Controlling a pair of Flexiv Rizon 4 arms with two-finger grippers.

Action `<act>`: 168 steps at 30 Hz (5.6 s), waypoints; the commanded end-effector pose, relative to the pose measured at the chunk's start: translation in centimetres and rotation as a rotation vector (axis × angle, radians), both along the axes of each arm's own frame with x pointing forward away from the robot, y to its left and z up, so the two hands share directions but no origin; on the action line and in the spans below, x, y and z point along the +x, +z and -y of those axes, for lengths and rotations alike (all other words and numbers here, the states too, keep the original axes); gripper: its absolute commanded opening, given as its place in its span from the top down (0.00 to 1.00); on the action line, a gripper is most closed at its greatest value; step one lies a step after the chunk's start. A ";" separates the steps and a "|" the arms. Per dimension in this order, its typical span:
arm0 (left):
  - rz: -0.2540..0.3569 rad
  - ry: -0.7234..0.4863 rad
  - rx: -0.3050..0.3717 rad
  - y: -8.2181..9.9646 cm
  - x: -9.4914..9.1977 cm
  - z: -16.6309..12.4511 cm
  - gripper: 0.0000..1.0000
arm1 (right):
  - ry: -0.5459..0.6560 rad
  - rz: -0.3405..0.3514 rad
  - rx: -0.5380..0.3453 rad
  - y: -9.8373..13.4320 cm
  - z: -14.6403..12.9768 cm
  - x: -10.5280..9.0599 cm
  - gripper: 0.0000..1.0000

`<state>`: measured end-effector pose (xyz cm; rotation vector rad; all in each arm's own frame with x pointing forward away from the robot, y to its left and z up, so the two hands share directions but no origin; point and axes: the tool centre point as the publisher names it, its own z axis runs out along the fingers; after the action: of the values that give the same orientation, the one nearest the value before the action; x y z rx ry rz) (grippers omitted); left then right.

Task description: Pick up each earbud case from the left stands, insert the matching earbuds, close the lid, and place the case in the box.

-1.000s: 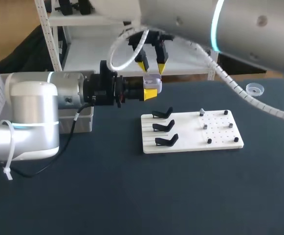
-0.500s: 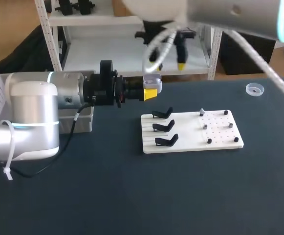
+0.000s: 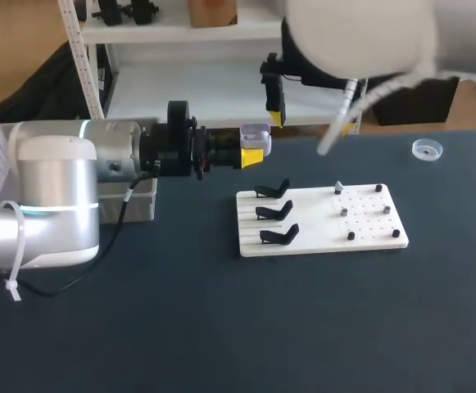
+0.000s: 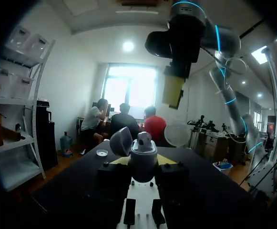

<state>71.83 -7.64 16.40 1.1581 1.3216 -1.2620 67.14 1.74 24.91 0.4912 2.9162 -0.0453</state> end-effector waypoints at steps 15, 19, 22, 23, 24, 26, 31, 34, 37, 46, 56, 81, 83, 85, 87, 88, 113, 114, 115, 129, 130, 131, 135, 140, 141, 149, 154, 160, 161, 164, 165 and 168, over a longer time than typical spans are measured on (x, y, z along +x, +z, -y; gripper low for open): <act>0.000 0.000 -0.001 0.0 0.0 0.0 1.00 | 0.375 0.188 0.314 -4.7 4.8 1.6 0.00; 0.000 0.000 -0.001 0.0 0.0 0.0 1.00 | 0.217 0.151 0.253 -6.6 5.8 3.2 0.00; 0.000 0.000 -0.001 0.0 0.0 0.0 1.00 | 0.138 0.130 0.238 -7.8 6.0 4.0 0.00; 0.000 0.000 -0.001 0.0 0.0 0.0 1.00 | 0.117 0.121 0.229 -8.3 6.0 4.2 0.00; 0.000 0.000 -0.001 0.0 0.0 0.0 1.00 | 0.107 0.110 0.206 -8.9 5.9 4.4 0.00; 0.000 0.000 -0.001 0.0 0.0 0.0 1.00 | 0.065 0.095 0.189 -9.8 5.7 4.8 0.00; 0.000 0.000 -0.001 0.0 0.0 0.0 1.00 | -0.027 0.087 0.121 -11.5 5.4 5.3 0.00; 0.000 0.000 -0.001 0.0 0.0 0.0 1.00 | -0.062 0.074 0.125 -12.4 5.4 5.8 0.00; 0.000 0.000 -0.001 0.0 0.0 0.0 1.00 | -0.097 0.081 0.137 -12.8 5.5 6.2 0.00; 0.000 0.000 -0.001 0.0 0.0 0.0 1.00 | -0.108 0.115 0.118 -14.9 6.1 6.4 0.00; 0.000 0.000 -0.001 0.0 0.0 0.0 1.00 | -0.108 0.115 0.118 -14.9 6.1 6.4 0.00; 0.000 0.000 -0.001 0.0 0.0 0.0 1.00 | -0.274 0.098 0.073 -20.4 6.7 9.8 0.52; 0.000 0.000 -0.001 0.0 0.0 0.0 1.00 | -0.278 0.098 0.066 -20.7 6.9 10.0 0.51; 0.000 0.000 -0.001 0.0 0.0 0.0 1.00 | -0.287 0.097 0.060 -20.9 7.2 10.2 0.51; 0.000 0.000 -0.001 0.0 0.0 0.0 1.00 | -0.296 0.093 0.058 -21.1 7.4 10.4 0.51; 0.000 0.000 -0.001 0.0 0.0 0.0 1.00 | -0.300 0.089 0.060 -21.1 7.4 10.4 0.52; 0.000 0.000 -0.001 0.0 0.0 0.0 1.00 | -0.317 0.053 0.058 -22.6 7.5 11.4 0.64; 0.000 0.000 -0.001 0.0 0.0 0.0 1.00 | -0.318 0.052 0.057 -22.6 7.6 11.4 0.64; 0.000 0.000 -0.001 0.0 0.0 0.0 1.00 | -0.319 0.051 0.057 -22.6 7.6 11.4 0.64; 0.000 0.000 -0.001 0.0 0.0 0.0 1.00 | -0.335 0.051 0.066 -22.1 7.8 10.6 0.65; 0.000 0.000 -0.001 0.0 0.0 0.0 1.00 | -0.335 0.050 0.068 -22.1 7.8 10.6 0.64; 0.000 0.000 -0.001 0.0 0.0 0.0 1.00 | -0.334 0.050 0.069 -22.1 7.7 10.5 0.64; 0.000 0.000 -0.001 0.0 0.0 0.0 1.00 | -0.332 0.044 0.071 -22.3 7.4 10.3 0.64; 0.000 0.000 -0.001 0.0 0.0 0.0 1.00 | -0.324 0.039 0.067 -22.6 7.3 10.2 0.65; 0.000 0.000 -0.001 0.0 0.0 0.0 1.00 | -0.324 0.039 0.065 -22.7 7.3 10.2 0.65; 0.000 0.000 -0.001 0.0 0.0 0.0 1.00 | -0.318 0.041 0.056 -22.8 7.3 10.7 0.79; 0.000 0.000 -0.001 0.0 0.0 0.0 1.00 | -0.311 0.039 0.055 -22.9 7.3 10.7 0.95; 0.000 0.000 -0.001 0.0 0.0 0.0 1.00 | -0.307 0.036 0.058 -22.7 7.3 10.4 1.00; 0.000 0.000 -0.001 0.0 0.0 0.0 1.00 | -0.308 0.036 0.061 -22.5 7.4 10.2 1.00; 0.000 0.000 -0.001 0.0 0.0 0.0 1.00 | -0.318 0.036 0.078 -21.4 7.6 9.9 1.00; 0.000 0.000 -0.001 0.0 0.0 0.0 1.00 | -0.317 0.037 0.082 -20.9 7.6 9.7 1.00; 0.000 0.000 -0.001 0.0 0.0 0.0 1.00 | -0.298 0.038 0.098 -19.2 7.8 9.2 1.00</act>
<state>71.83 -7.65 16.40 1.1581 1.3218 -1.2620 77.63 -5.29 3.92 0.9408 2.7941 0.0510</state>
